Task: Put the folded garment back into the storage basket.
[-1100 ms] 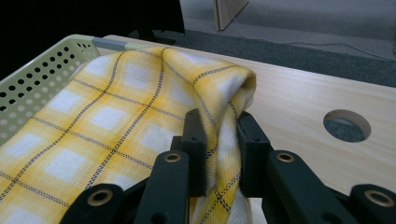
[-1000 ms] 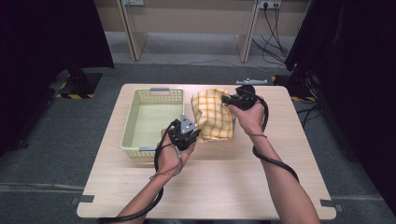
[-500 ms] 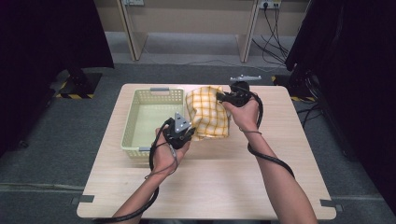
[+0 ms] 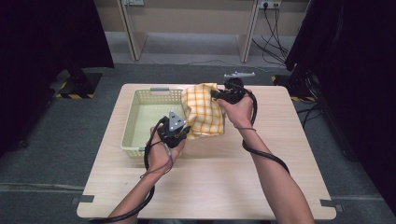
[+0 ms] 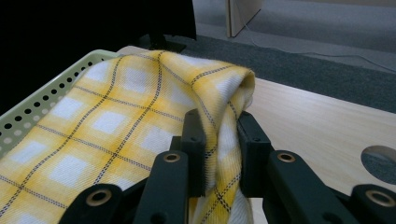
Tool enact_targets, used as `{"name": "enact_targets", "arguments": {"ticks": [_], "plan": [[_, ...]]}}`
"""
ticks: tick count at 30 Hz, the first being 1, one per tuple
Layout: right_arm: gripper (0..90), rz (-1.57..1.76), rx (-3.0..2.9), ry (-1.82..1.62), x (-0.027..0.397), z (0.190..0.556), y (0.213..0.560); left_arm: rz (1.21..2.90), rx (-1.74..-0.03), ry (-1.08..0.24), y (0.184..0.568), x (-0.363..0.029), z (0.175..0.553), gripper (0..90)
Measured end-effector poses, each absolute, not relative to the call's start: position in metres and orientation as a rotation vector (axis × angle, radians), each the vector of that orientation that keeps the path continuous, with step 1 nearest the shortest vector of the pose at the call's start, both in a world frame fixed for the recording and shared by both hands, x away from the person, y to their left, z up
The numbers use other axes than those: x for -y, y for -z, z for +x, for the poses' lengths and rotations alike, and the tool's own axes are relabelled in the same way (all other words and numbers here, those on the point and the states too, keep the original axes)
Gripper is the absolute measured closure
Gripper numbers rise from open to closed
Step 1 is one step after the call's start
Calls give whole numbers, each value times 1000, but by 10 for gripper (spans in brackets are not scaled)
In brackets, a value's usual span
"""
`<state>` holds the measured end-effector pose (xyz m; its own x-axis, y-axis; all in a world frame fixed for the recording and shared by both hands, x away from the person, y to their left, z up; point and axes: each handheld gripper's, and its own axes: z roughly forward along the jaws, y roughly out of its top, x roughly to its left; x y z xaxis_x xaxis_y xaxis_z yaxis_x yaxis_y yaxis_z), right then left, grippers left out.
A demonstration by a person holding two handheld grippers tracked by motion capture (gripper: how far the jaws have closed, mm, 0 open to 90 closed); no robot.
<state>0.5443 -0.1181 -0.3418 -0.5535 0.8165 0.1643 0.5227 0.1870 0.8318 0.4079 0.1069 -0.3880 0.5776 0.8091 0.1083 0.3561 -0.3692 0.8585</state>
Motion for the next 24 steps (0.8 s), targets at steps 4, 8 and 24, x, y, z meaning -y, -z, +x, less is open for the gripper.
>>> {"name": "enact_targets", "arguments": {"ticks": [4,8,24], "plan": [[770,1259,-2157,-1307,112,546,339,1954,-942,-680,387,-112,408,833],[768,1255,-2158,-1312,106,547,339,1948,-951,-685,386,-116,408,833],[767,1231,-2178,-1323,81,552,334,1933,-987,-704,385,-136,407,833]]}}
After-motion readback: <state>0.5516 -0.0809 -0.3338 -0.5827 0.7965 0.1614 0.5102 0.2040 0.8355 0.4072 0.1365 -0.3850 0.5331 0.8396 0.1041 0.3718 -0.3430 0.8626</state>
